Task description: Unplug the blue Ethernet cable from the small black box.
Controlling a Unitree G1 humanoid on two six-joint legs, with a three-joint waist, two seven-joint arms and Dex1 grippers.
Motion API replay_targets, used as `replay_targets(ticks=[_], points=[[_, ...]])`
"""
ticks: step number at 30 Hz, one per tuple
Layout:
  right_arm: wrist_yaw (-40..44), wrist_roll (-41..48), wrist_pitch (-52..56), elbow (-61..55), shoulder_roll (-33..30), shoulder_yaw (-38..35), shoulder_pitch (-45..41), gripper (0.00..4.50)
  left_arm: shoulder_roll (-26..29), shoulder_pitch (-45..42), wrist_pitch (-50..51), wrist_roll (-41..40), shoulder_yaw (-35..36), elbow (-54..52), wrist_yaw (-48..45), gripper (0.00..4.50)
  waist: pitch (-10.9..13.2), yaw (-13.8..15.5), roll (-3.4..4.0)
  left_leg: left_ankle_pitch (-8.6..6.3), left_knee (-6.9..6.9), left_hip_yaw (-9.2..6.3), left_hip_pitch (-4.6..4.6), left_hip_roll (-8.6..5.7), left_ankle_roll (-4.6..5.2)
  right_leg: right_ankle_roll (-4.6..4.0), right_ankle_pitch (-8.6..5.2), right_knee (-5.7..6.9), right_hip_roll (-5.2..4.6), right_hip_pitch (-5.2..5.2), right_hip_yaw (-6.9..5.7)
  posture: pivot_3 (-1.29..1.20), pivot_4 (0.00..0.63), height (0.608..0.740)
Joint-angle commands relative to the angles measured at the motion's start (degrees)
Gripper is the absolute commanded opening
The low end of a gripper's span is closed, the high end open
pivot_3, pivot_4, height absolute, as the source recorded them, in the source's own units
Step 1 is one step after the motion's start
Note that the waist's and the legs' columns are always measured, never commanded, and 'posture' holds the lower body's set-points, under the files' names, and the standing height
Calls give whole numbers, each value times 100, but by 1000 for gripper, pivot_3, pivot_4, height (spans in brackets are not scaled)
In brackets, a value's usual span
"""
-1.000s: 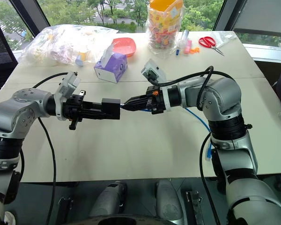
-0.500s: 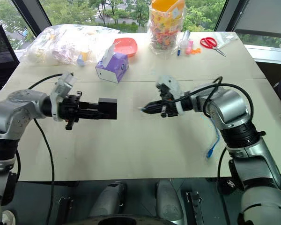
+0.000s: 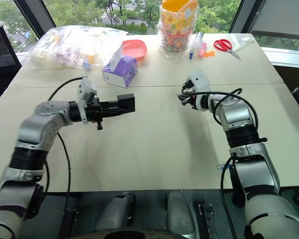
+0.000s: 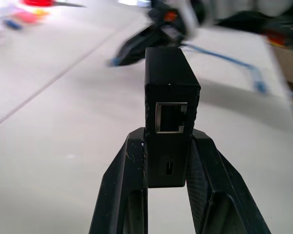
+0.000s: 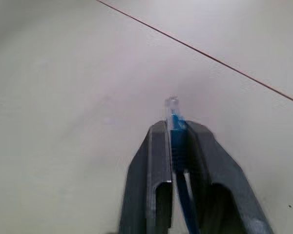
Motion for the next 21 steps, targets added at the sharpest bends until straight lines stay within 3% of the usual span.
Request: replay_targets(ticks=[1,5,13,21], points=[[-77,177,196,-529,13,-446,53,2150,-312,-68,-692,301,-37,226,291,463,0,-3,0,0,-1,1,-1,0,0,0,0,0,0,-2,1,0,150,740],[-50,474,809,-1453,-81,-763,410,4337,-769,-53,-1081,473,-104,662,480,463,0,-2,0,-1,-4,2,-3,1,1,0,0,0,0,-7,2,0,150,740],[-439,1260,2179,-3890,-45,-1406,1592,4431,-1278,87,-2176,978,-239,1707,606,463,-1,-20,-1,-1,2,2,3,1,3,3,1,4,1,2,1,0,150,740],[-940,1633,2793,-4683,238,-1649,2011,4431,-1339,117,-2952,1217,-210,2436,649,463,-2,-6,-1,0,7,3,11,1,4,6,3,6,1,11,2,0,150,740]])
